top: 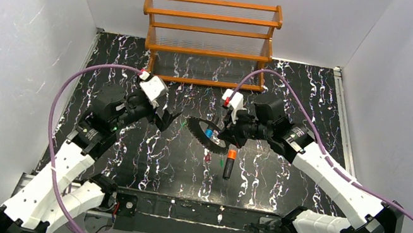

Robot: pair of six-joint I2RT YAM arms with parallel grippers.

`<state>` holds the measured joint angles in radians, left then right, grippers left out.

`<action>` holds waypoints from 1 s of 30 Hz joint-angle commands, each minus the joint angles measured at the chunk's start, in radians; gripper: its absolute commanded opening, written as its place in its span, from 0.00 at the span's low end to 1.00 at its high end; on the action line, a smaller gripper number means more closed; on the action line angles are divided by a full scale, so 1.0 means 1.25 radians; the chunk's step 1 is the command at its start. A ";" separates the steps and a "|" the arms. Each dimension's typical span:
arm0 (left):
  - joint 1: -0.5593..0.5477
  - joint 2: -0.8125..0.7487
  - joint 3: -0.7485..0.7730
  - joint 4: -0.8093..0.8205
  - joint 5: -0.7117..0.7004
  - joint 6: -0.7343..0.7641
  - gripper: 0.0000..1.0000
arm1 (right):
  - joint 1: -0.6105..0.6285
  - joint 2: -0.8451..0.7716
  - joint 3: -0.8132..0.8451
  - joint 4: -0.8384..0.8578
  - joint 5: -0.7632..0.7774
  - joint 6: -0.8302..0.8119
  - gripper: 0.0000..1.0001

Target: Remove the keys from the keyring

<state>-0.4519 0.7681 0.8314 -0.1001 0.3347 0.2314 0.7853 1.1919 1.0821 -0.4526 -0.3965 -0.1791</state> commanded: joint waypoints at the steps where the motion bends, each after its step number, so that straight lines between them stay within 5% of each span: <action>1: -0.009 0.019 -0.021 0.055 -0.028 -0.049 0.98 | -0.002 0.001 0.053 0.024 -0.032 -0.031 0.01; 9: -0.023 0.000 -0.074 0.117 -0.015 -0.072 0.98 | -0.002 0.001 0.053 0.016 -0.047 -0.038 0.01; 14: -0.027 0.003 -0.072 0.114 0.022 -0.073 0.66 | -0.002 0.002 0.050 0.014 -0.049 -0.038 0.01; 16: -0.028 0.002 -0.072 0.115 -0.011 -0.085 0.97 | -0.002 0.002 0.050 0.014 -0.051 -0.039 0.01; 30: -0.041 0.023 -0.106 0.158 0.222 -0.081 0.98 | -0.002 0.029 0.079 -0.030 -0.103 -0.103 0.01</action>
<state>-0.4900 0.7807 0.7074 0.0559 0.4706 0.1364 0.7853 1.2304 1.1099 -0.4919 -0.4675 -0.2569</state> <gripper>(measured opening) 0.983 0.032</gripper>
